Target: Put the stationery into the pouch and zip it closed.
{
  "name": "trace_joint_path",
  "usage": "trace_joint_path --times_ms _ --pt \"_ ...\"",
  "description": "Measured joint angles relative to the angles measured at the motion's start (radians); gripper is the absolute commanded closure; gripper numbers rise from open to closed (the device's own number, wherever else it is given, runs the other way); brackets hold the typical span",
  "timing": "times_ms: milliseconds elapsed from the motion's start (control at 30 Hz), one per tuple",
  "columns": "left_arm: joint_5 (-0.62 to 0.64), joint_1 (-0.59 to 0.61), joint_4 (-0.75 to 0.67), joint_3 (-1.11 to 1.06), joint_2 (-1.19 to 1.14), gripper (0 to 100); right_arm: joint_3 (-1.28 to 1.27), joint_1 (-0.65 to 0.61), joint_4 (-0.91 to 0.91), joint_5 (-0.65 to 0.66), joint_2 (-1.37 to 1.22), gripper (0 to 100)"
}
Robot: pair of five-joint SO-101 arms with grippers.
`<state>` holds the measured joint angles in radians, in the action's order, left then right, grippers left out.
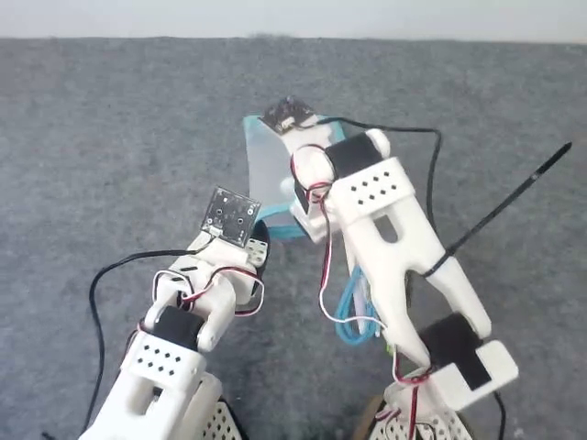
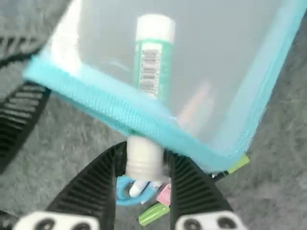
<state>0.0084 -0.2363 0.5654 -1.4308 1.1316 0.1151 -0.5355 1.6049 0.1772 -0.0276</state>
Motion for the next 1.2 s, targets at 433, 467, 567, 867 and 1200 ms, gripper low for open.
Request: trace_joint_path --times_ms 433,467,567,867,1200 --pt "0.000 -0.002 0.000 0.000 0.000 99 0.025 -0.009 0.011 -0.026 -0.038 83.8" --pt "0.000 -0.002 0.000 0.000 0.000 99 0.025 -0.009 0.017 -0.026 -0.037 83.8" --pt "0.000 -0.002 0.000 0.000 0.000 99 0.025 -0.006 0.037 -0.026 0.002 83.7" --pt "0.000 0.086 0.000 0.000 0.000 99 0.020 0.178 0.103 0.000 0.095 83.8" --pt "-0.003 0.115 0.000 0.000 0.000 99 -0.313 0.425 0.058 0.130 0.097 83.7"
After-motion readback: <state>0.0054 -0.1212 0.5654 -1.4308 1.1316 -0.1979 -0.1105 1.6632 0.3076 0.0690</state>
